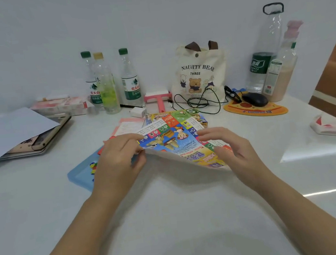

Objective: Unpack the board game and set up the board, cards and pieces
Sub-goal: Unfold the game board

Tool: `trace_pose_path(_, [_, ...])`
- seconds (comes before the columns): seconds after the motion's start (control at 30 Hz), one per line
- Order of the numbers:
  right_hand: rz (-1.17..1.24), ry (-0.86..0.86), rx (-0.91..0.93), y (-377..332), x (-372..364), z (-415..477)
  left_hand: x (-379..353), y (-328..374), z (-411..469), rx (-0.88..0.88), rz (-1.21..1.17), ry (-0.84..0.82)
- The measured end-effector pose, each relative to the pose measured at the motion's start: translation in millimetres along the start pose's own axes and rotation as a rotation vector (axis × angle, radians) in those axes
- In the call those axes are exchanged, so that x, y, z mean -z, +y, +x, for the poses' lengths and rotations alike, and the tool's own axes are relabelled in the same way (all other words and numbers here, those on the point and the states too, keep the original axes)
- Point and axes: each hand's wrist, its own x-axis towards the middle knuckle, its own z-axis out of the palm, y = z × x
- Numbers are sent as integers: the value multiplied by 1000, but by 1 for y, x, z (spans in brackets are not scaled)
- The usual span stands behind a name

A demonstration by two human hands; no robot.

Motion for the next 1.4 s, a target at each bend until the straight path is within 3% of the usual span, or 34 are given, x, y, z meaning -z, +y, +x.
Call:
trace_pose_path(0.13, [46,-82,-15,-9,2,-3,-2,2,-1,-20,28,10])
trace_pose_path(0.23, [-71,-104,42,-8,-2,-3,-2,3,-1,-30,11,20])
trace_pose_path(0.37, [-158,51,223,5,-9,1,-2,4,0,-89,9,37])
trace_pose_path(0.47, [-89,157,130,9,-4,1,-2,-1,0,-57,49,29])
trace_pose_path(0.57, [-25,266,13,6,1,1,0,-7,0,57,60,22])
trace_pose_path(0.73, [74,413,-100,3,5,2,5,-6,1,455,-85,40])
trace_pose_path(0.83, [87,442,-106,6,7,2,8,-7,1,579,-119,99])
trace_pose_path(0.97, [126,474,-129,6,9,1,8,-2,5,779,-345,130])
trace_pose_path(1.1, [49,464,-234,9,6,2,7,-5,3,858,-499,142])
trace_pose_path(1.17, [-15,506,-334,13,5,3,9,-2,3,800,-479,153])
trace_pose_path(1.27, [-75,573,-505,15,7,5,11,10,7,555,-346,191])
trace_pose_path(1.4, [-28,524,-665,17,9,6,11,22,7,217,-248,222])
